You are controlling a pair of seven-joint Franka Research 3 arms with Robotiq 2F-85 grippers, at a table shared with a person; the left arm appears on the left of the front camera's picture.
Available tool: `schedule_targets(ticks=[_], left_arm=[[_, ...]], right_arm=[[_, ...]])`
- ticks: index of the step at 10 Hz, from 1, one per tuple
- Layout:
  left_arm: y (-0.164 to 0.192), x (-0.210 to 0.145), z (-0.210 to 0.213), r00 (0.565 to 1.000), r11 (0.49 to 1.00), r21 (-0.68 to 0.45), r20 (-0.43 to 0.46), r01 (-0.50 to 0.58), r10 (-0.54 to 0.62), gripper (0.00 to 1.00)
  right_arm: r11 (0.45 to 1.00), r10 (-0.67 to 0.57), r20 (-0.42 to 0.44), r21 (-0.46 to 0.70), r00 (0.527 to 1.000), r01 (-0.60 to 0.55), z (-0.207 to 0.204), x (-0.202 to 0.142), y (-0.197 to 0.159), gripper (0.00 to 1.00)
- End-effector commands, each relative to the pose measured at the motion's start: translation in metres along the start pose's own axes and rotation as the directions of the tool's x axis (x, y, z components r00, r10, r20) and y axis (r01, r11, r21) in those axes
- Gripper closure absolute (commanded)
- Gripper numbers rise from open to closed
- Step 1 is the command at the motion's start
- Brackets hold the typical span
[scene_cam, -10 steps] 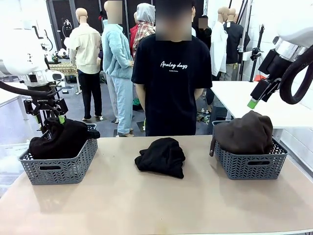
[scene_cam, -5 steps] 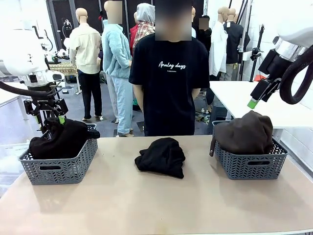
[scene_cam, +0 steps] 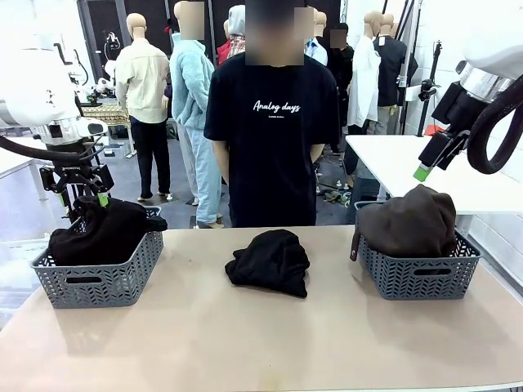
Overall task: Sort the tops and bottoms.
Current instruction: Lift clothes from the center of the table with your right hand.
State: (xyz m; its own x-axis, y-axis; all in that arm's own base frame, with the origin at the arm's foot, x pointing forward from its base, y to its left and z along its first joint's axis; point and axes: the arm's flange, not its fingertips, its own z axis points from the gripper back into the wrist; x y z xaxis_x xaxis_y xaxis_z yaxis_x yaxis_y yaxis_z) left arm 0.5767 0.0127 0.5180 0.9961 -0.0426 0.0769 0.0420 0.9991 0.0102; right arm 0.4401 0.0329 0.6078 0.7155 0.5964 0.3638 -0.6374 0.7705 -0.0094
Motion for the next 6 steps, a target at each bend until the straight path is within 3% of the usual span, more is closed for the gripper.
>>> schedule_targets(ticks=[1,6], left_arm=[[0.0023,-0.0003,0.0010,1.000,1.000,0.001,0.002,-0.005,0.005,0.00],[0.0023,-0.0003,0.0010,1.000,1.000,0.001,0.002,-0.005,0.005,0.00]], right_arm=[[1.000,-0.003,-0.013,-0.011,1.000,0.003,-0.0007,-0.0009,0.0013,0.00],[1.000,-0.003,-0.013,-0.011,1.000,0.003,-0.0007,-0.0009,0.0013,0.00]])
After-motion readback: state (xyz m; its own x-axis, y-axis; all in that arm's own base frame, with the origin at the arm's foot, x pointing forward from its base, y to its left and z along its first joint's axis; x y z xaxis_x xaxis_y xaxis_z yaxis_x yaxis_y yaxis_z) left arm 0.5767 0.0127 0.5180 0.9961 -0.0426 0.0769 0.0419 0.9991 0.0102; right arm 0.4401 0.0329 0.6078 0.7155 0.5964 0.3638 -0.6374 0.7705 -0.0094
